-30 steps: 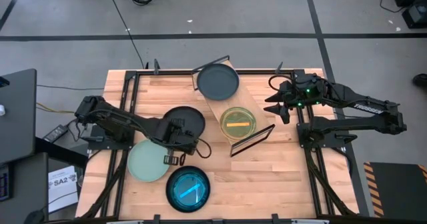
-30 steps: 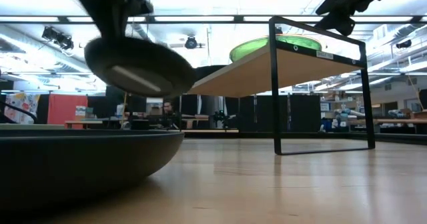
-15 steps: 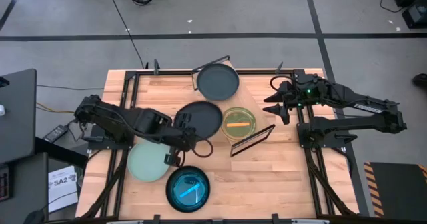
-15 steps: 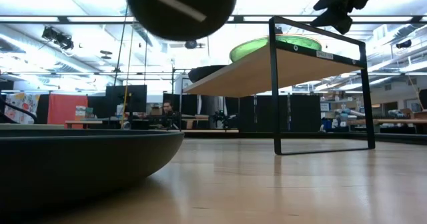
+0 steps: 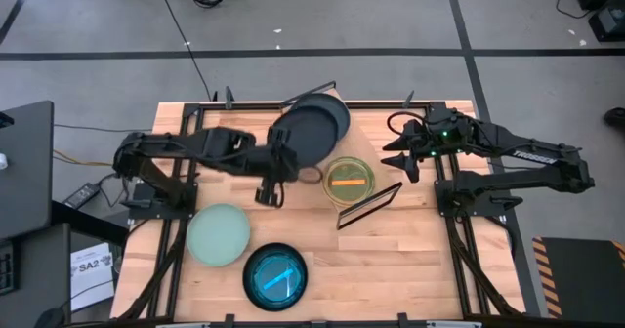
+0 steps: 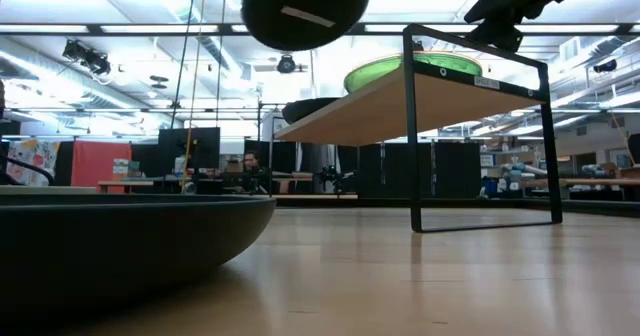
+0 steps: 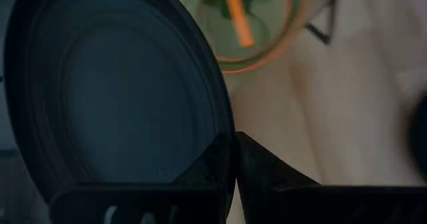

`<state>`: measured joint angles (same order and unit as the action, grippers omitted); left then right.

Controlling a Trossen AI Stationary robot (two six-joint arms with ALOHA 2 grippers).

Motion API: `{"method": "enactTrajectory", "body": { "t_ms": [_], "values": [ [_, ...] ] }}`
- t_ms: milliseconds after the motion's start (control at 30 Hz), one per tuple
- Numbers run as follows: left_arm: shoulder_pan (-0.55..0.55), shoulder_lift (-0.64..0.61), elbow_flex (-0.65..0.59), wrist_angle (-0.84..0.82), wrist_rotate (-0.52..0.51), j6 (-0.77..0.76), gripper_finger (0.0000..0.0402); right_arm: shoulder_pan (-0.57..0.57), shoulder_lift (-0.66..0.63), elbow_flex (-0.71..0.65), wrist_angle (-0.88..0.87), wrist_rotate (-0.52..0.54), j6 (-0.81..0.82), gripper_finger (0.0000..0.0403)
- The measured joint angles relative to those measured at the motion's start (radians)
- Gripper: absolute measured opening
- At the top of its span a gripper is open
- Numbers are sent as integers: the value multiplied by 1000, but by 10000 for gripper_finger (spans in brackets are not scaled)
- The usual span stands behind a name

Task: Place and stack plates onto a shelf
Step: Stack the top black plate on the top of the black plate on the shelf

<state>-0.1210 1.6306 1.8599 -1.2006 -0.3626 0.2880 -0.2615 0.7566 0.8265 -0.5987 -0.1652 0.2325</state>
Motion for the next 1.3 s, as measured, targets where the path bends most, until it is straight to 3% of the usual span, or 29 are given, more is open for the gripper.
{"method": "enactTrajectory", "body": {
  "t_ms": [167,500,1033,1300],
  "values": [
    [103,7,0,84,25,73,20,0,4,0,0,0,0,223],
    [264,45,0,209,191,128,20,0,5,0,1,-1,0,223],
    [317,195,-2,206,198,128,20,7,11,0,22,-12,0,223],
    [320,236,-2,200,142,128,20,7,11,0,22,-12,0,223]
  ]
}}
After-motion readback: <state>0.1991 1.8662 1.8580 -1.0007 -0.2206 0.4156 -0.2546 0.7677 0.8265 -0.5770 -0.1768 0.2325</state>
